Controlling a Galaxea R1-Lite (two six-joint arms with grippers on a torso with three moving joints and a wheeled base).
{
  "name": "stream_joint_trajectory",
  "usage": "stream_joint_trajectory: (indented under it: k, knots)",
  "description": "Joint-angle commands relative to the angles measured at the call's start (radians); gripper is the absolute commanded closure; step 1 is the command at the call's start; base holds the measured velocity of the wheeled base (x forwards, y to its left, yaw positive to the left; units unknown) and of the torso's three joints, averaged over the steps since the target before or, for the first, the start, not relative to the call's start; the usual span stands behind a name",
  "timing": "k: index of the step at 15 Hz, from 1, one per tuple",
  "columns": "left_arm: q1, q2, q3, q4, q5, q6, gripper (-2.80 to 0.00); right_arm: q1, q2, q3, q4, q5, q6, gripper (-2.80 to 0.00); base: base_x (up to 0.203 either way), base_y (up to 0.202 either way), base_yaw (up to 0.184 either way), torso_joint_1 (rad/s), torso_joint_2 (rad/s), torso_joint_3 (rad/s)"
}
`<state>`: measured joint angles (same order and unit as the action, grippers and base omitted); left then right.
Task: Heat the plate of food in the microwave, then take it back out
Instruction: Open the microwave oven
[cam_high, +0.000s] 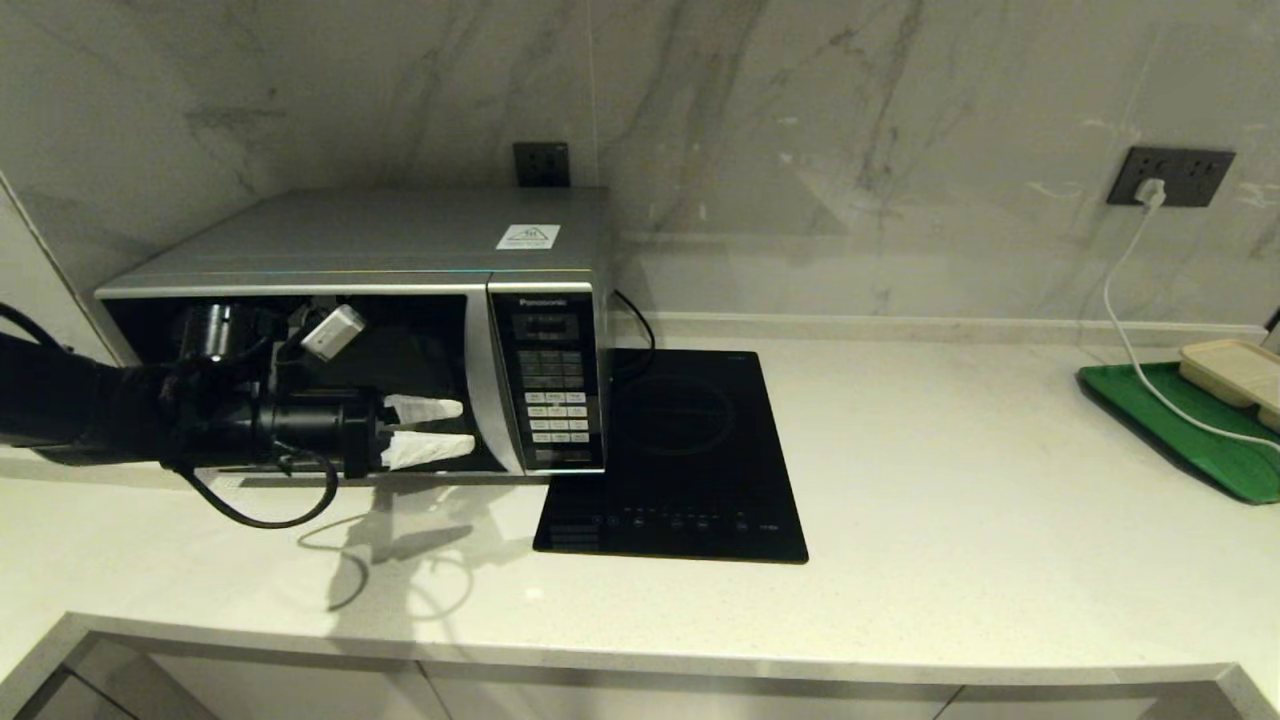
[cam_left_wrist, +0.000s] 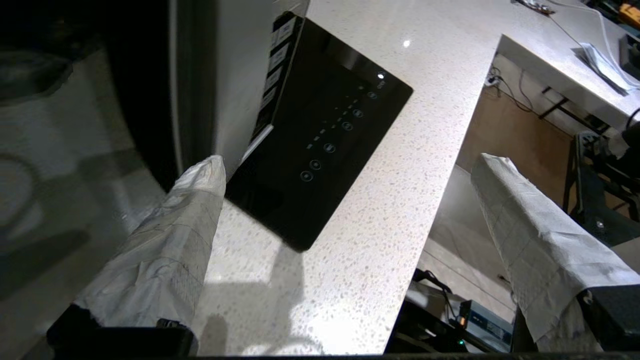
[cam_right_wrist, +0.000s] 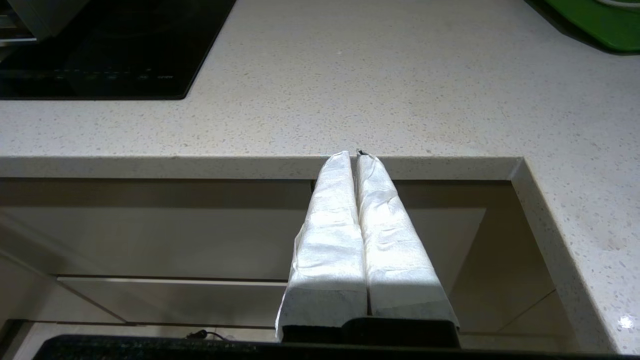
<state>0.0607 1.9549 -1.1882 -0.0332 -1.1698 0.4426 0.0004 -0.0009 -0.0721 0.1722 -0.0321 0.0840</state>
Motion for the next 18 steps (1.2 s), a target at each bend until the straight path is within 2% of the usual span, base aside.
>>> stream_joint_trajectory:
  k: [1, 4, 8, 15, 16, 18]
  knots:
    - [0.022, -0.015, 0.01, 0.003, -0.008, 0.013, -2.8, 0.0, 0.001, 0.0, 0.0, 0.0, 0.0, 0.0, 0.0, 0.0, 0.0, 0.0, 0.0, 0.0]
    - [0.006, 0.014, 0.001, -0.003, -0.003, 0.015, -2.8, 0.0, 0.001, 0.0, 0.003, 0.0, 0.0, 0.0, 0.0, 0.0, 0.0, 0.0, 0.0, 0.0]
    - [-0.04, 0.075, -0.072, -0.002, 0.005, 0.013, -2.8, 0.001, 0.001, 0.0, 0.0, 0.0, 0.0, 0.0, 0.0, 0.0, 0.0, 0.0, 0.0, 0.0]
    - [-0.048, 0.079, -0.071, -0.004, 0.032, 0.019, -2.8, 0.0, 0.001, 0.0, 0.002, 0.0, 0.0, 0.0, 0.0, 0.0, 0.0, 0.0, 0.0, 0.0]
    - [-0.042, 0.074, -0.07, -0.004, 0.05, 0.028, -2.8, 0.0, 0.001, 0.0, 0.002, 0.0, 0.0, 0.0, 0.0, 0.0, 0.0, 0.0, 0.0, 0.0]
    - [-0.031, 0.079, -0.073, -0.004, 0.09, 0.086, -2.8, 0.0, 0.001, 0.0, 0.0, 0.0, 0.0, 0.0, 0.0, 0.0, 0.0, 0.0, 0.0, 0.0]
